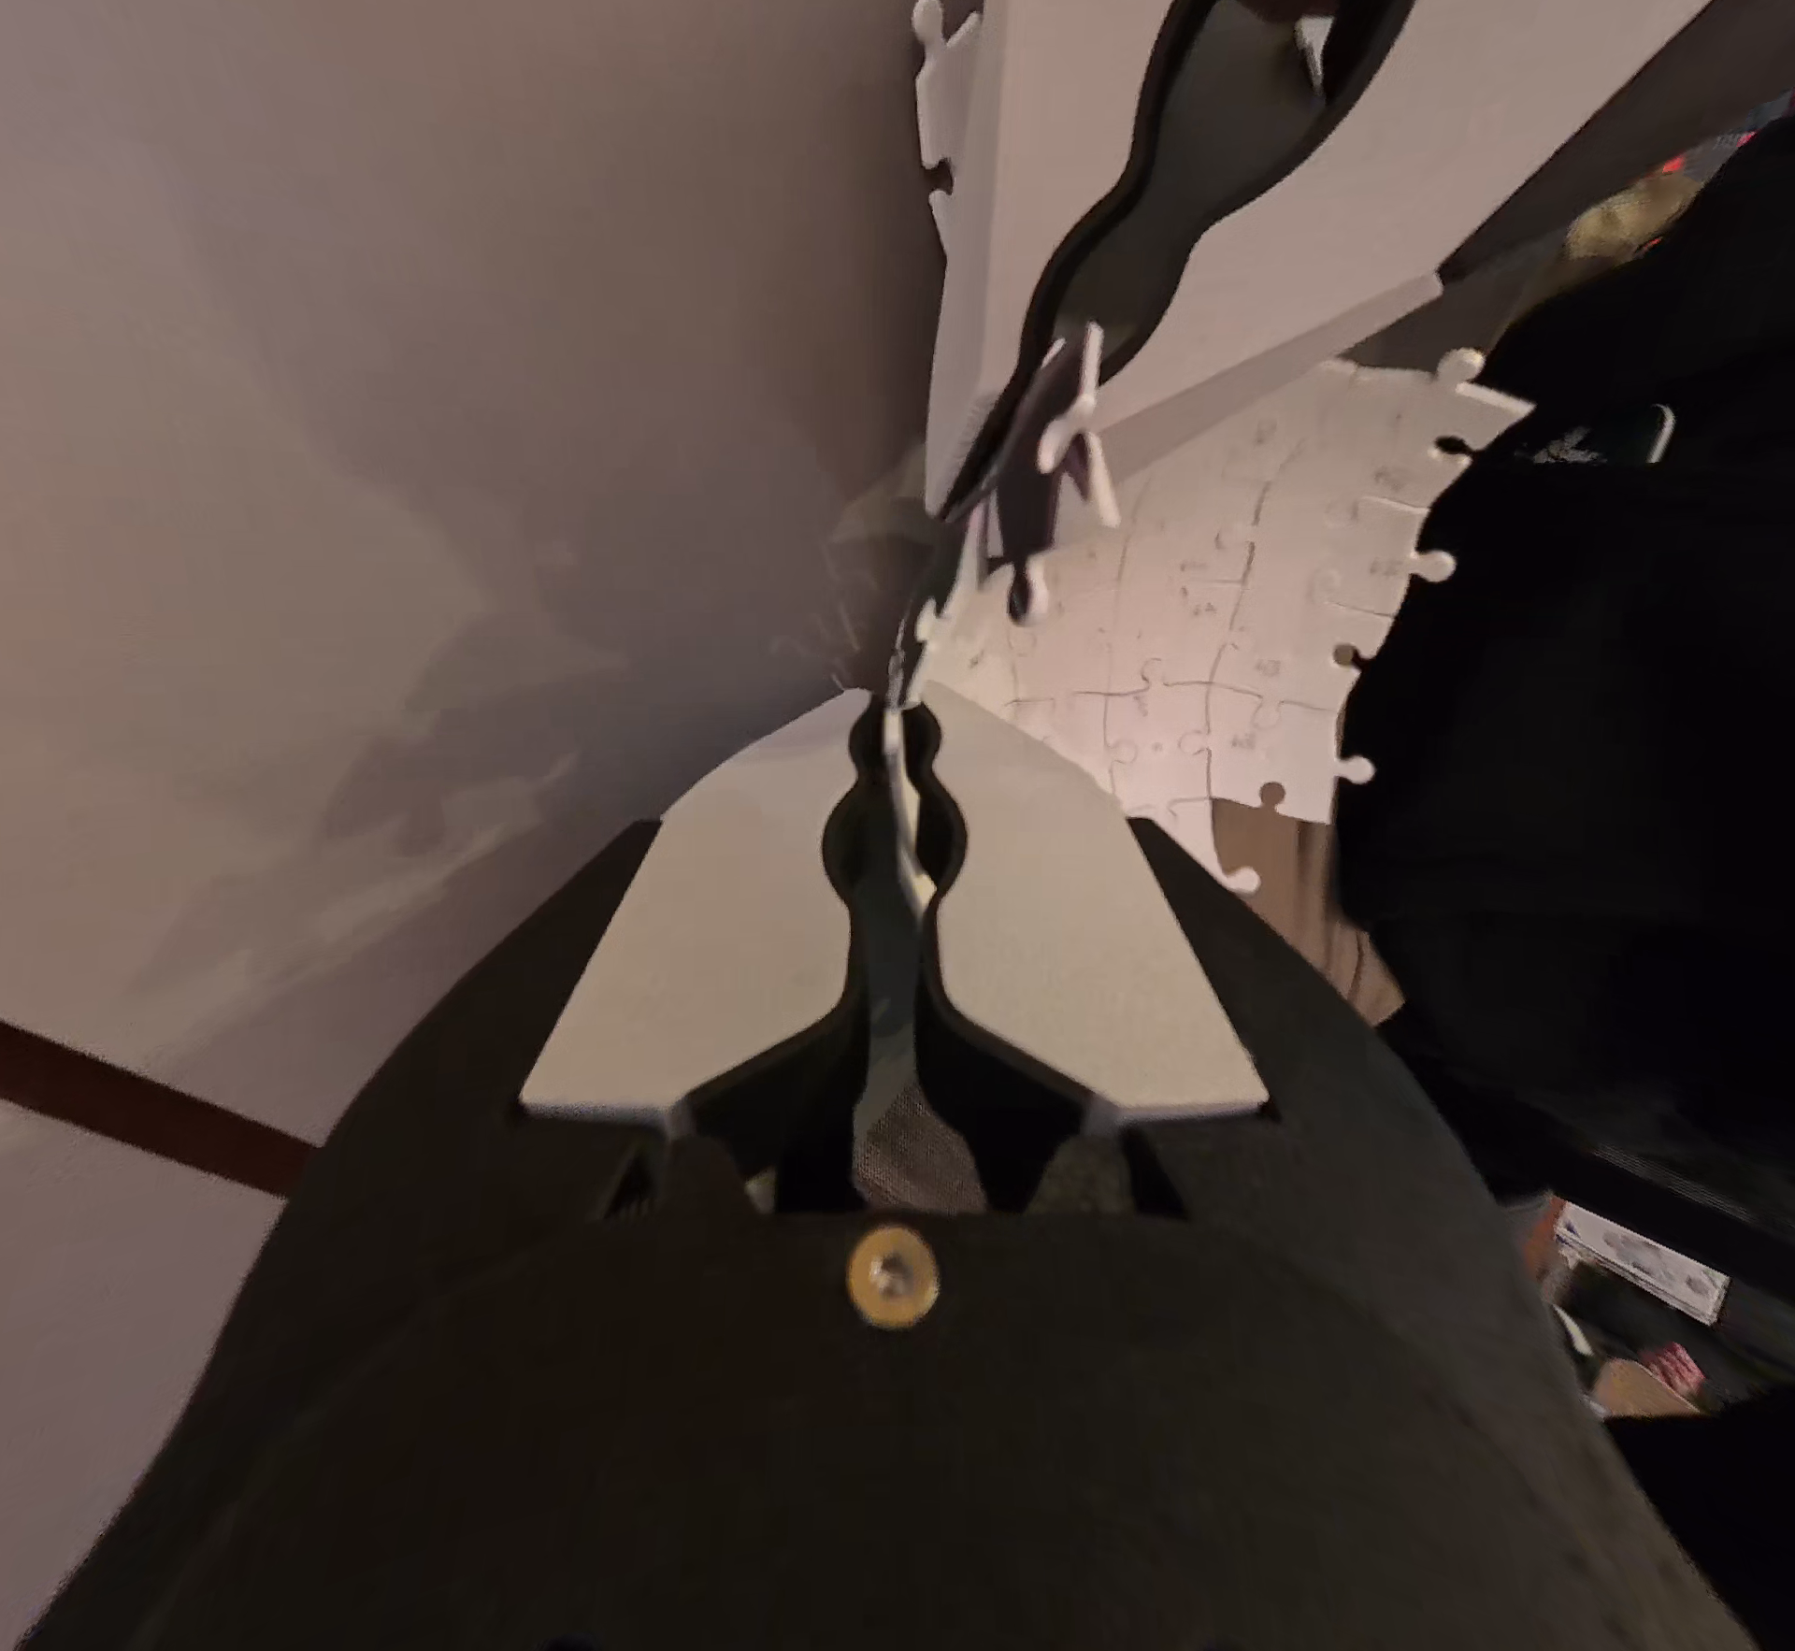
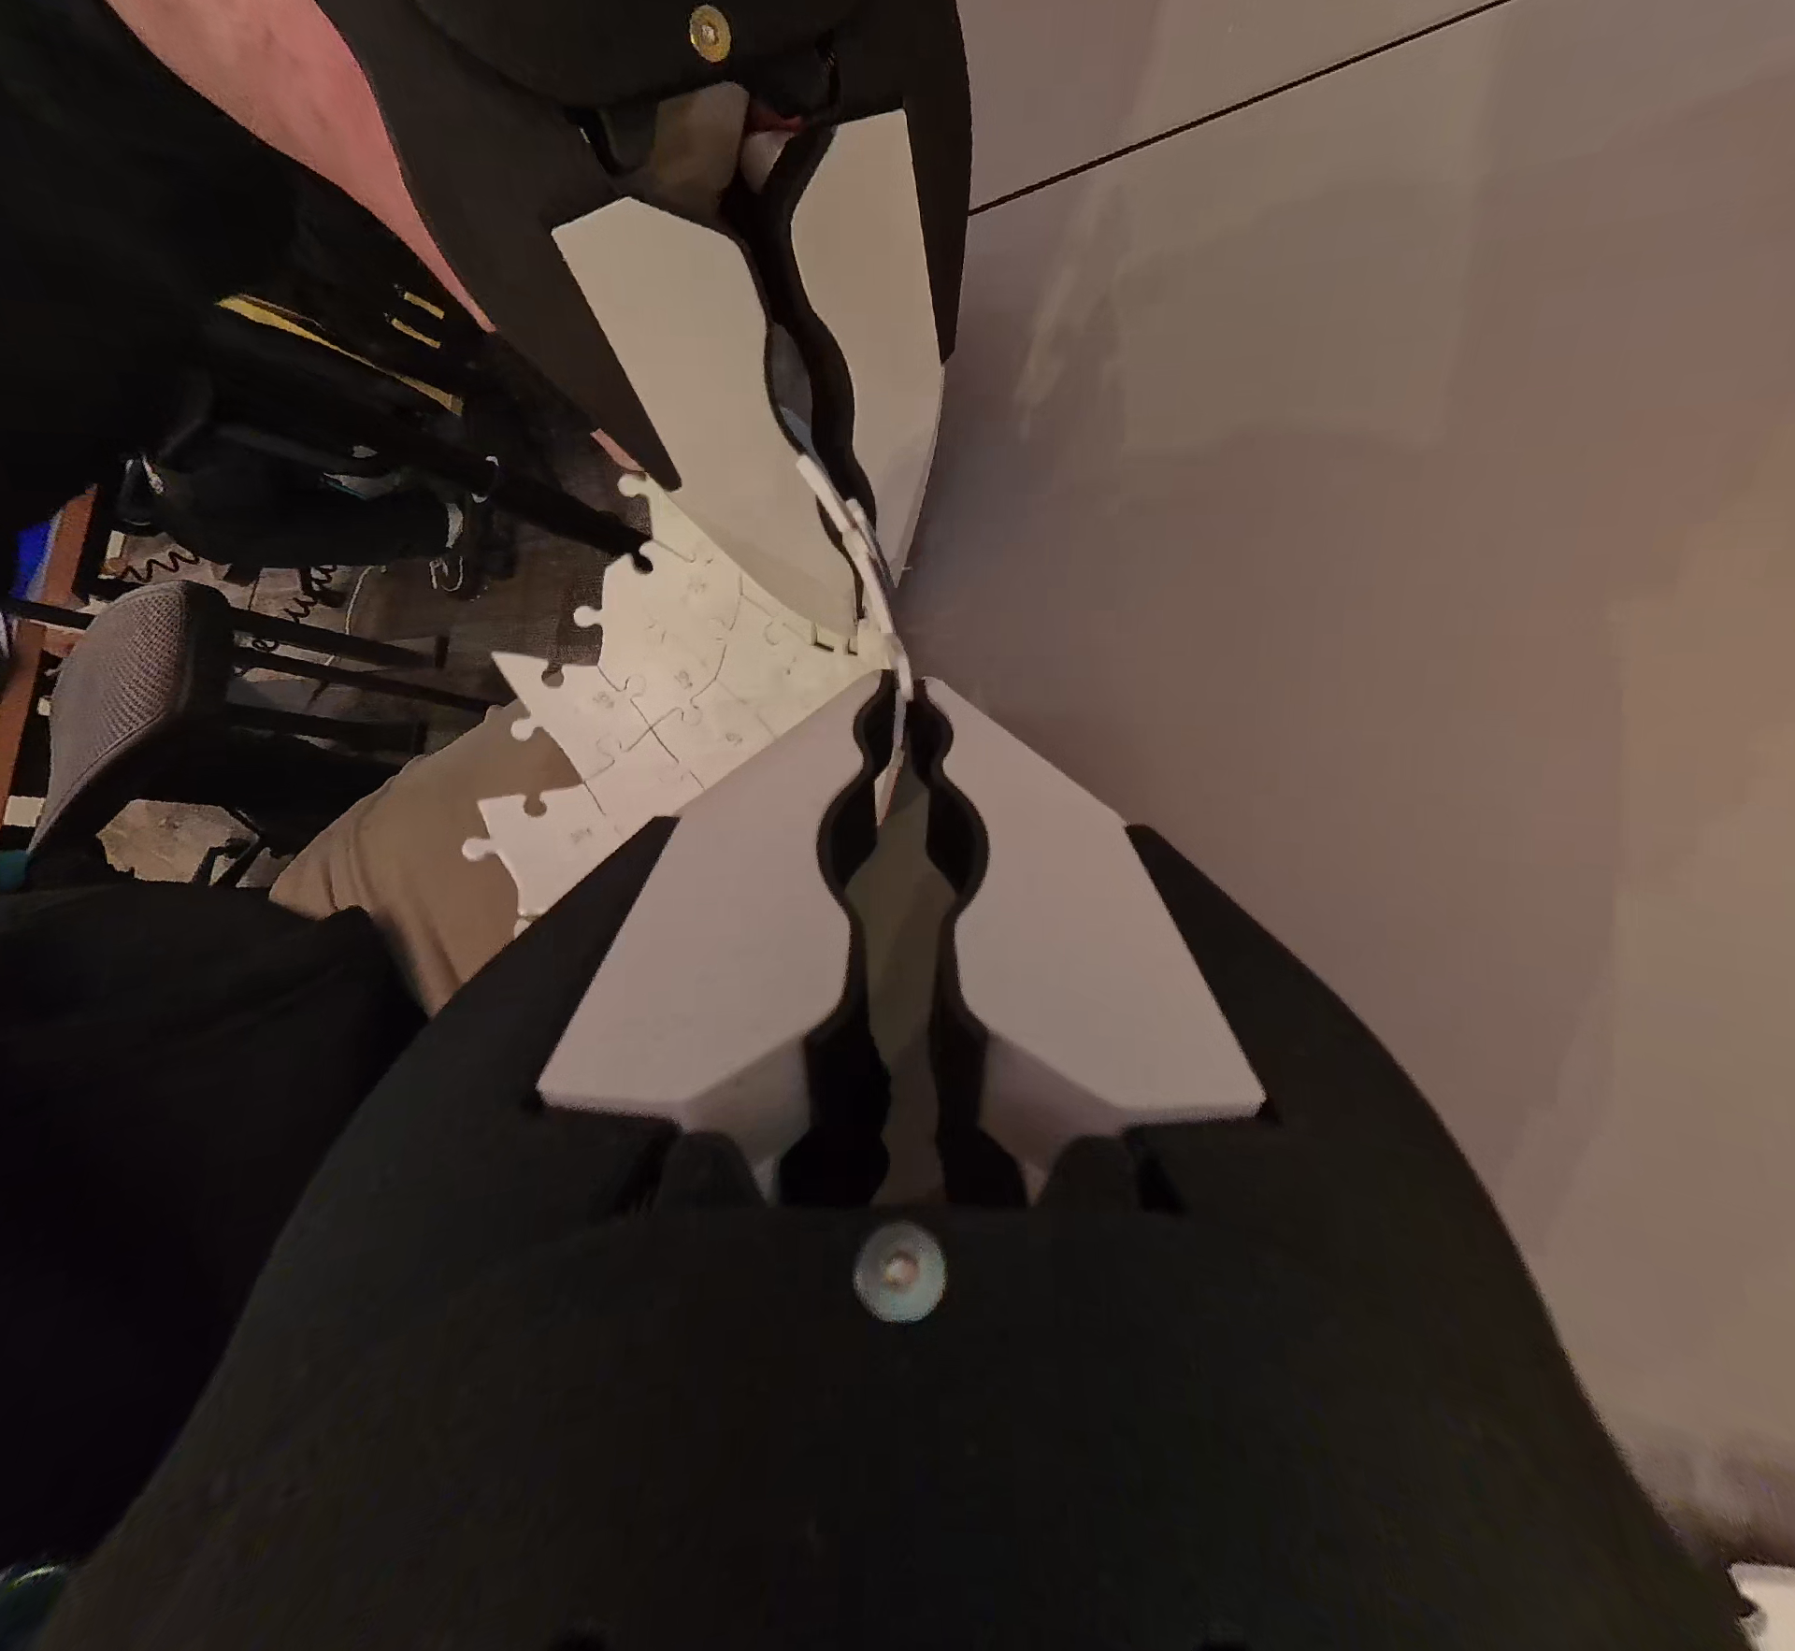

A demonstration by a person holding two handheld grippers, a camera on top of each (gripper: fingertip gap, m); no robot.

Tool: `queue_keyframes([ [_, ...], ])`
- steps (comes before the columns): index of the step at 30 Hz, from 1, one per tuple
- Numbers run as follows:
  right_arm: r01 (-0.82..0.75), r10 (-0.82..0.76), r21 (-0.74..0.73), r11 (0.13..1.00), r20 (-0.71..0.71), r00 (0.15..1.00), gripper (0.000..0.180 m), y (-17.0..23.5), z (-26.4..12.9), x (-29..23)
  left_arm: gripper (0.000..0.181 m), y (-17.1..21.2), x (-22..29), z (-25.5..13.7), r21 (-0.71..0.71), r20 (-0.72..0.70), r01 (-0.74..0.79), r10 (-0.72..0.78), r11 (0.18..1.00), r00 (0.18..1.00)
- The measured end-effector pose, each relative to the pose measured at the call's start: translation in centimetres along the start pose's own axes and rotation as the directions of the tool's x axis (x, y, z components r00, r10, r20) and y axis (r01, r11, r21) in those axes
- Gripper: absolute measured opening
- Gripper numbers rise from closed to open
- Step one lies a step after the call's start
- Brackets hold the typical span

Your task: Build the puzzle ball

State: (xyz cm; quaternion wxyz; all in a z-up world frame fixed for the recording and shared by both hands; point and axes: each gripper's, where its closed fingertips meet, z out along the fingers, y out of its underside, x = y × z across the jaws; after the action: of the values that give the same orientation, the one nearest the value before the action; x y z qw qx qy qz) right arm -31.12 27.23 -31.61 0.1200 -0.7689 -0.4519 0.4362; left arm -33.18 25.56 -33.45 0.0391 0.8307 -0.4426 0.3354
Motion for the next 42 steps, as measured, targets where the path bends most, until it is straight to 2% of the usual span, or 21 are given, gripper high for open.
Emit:
queue_keyframes([
  [6,0.0,0.0,-0.001,1.0,-0.005,1.0,0.0,0.1,0.0,0.0,0.003,0.2,0.1,0.2,-0.046,-0.005,-0.012,0.011,0.999,1.0],
  [8,-0.001,0.001,0.002,1.0,-0.003,1.0,0.0,0.1,0.0,0.0,0.012,0.5,0.0,0.2,-0.076,0.004,-0.005,0.005,0.997,1.0],
  [12,0.003,-0.003,0.002,1.0,0.001,1.0,0.0,0.1,-0.1,0.1,0.017,0.8,0.6,-0.1,-0.079,-0.04,-0.012,0.009,0.997,0.999],
  [20,0.022,-0.022,0.004,1.0,0.008,1.0,0.0,0.2,-0.2,0.0,0.005,0.9,0.8,0.2,-0.091,-0.096,-0.009,0.0,0.996,0.995],
  [28,0.048,-0.048,-0.003,0.999,0.02,0.999,0.0,0.3,-0.4,-0.1,0.004,0.8,1.0,0.2,-0.056,-0.144,-0.005,-0.003,0.998,0.99],
  [33,0.07,-0.069,-0.022,0.997,0.039,0.997,0.008,0.2,-0.2,-0.4,0.003,0.6,1.0,0.0,-0.043,-0.148,-0.015,0.009,0.999,0.989],
  [42,0.11,-0.107,-0.073,0.991,0.046,0.993,0.001,0.4,0.7,-0.9,0.003,0.7,1.1,0.1,-0.084,-0.128,-0.043,0.032,0.996,0.991],
])
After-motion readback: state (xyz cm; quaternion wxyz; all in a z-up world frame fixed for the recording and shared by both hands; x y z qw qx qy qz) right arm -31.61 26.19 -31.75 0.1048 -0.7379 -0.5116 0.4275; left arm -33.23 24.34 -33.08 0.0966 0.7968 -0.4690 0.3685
